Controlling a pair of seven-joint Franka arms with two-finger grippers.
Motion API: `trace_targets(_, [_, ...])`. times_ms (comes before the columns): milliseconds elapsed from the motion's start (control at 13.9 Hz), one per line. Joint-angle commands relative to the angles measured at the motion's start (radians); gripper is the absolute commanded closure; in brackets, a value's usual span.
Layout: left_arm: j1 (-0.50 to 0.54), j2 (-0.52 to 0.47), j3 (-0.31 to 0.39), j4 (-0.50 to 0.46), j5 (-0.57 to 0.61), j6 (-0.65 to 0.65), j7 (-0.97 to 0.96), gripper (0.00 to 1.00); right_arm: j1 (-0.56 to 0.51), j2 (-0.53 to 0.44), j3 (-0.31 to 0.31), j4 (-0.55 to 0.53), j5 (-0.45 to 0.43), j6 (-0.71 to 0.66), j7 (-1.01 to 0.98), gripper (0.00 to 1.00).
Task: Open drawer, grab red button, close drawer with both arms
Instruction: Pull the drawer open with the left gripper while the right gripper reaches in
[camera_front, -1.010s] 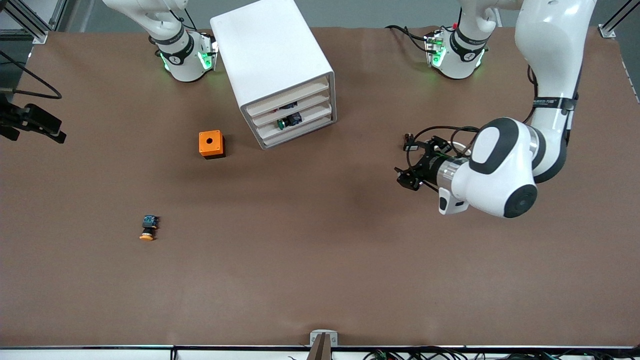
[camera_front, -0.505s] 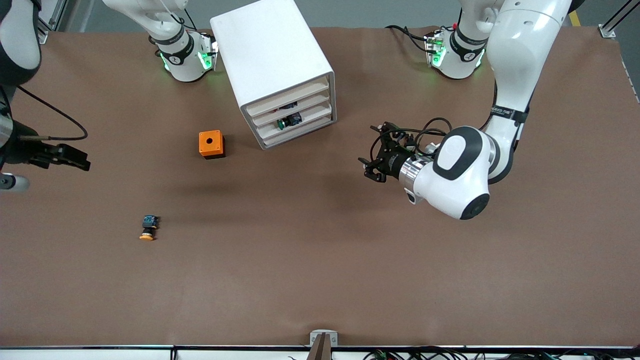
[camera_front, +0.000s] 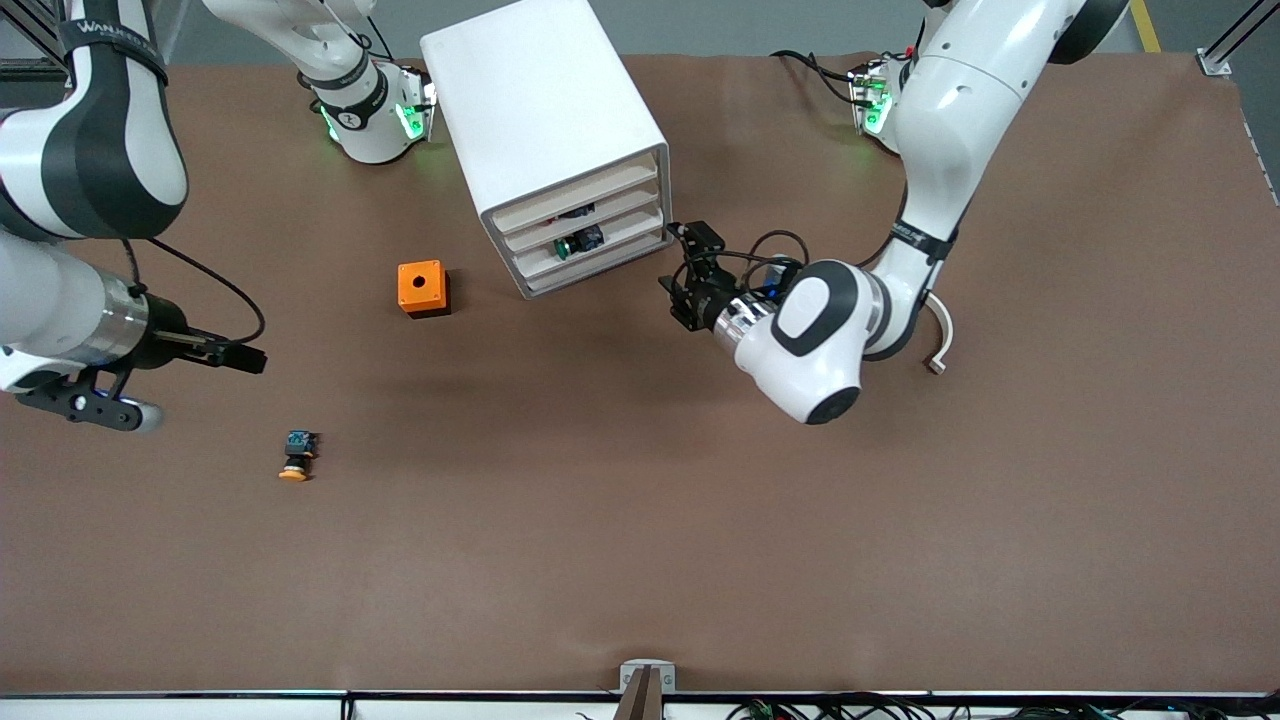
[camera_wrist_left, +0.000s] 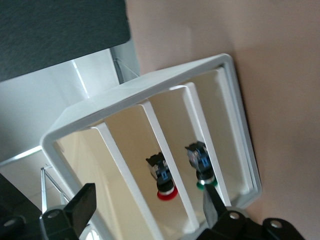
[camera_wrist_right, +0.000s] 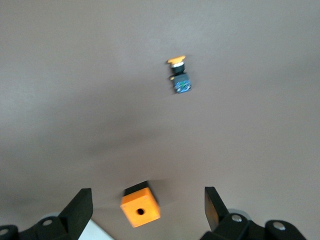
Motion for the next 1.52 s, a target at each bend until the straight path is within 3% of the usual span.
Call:
trace_targets(0, [-0.008,0.065,0.008,0.020,-0.068,-0.011,-0.119,0.24,-0.002,0.039,0.018,0.011,0.081,-0.009,0.127,0.01])
trace_targets(216, [-0.051,0.117,0.008,0.023,-0.098,-0.011,-0.222,0.33,0.001,0.064,0.030,0.012,0.183,-0.012,0.295,0.01])
trace_targets(722, [-0.135,0.138,0.008,0.017,-0.130,-0.017,-0.345,0.48,-0.002,0.096,0.274,0.038,0.204,0.090,0.830,0.01])
trace_targets(866, [-0.168,0.145,0.008,0.017,-0.133,-0.017,-0.343,0.62,-0.004,0.111,0.324,0.038,0.206,0.153,0.942,0.01])
trace_targets(1082, [-0.183,0.165,0.008,0.017,-0.133,-0.016,-0.339,0.74,-0.004,0.119,0.349,0.038,0.220,0.210,1.031,0.01])
trace_targets(1227, [-0.178,0.164,0.010,0.018,-0.132,-0.016,-0.334,0.99,-0.001,0.119,0.351,0.038,0.255,0.210,1.038,0.01])
trace_targets(1443, [-0.148,0.161,0.019,0.032,-0.129,-0.014,-0.326,0.99,0.010,0.119,0.352,0.037,0.258,0.210,1.038,0.01])
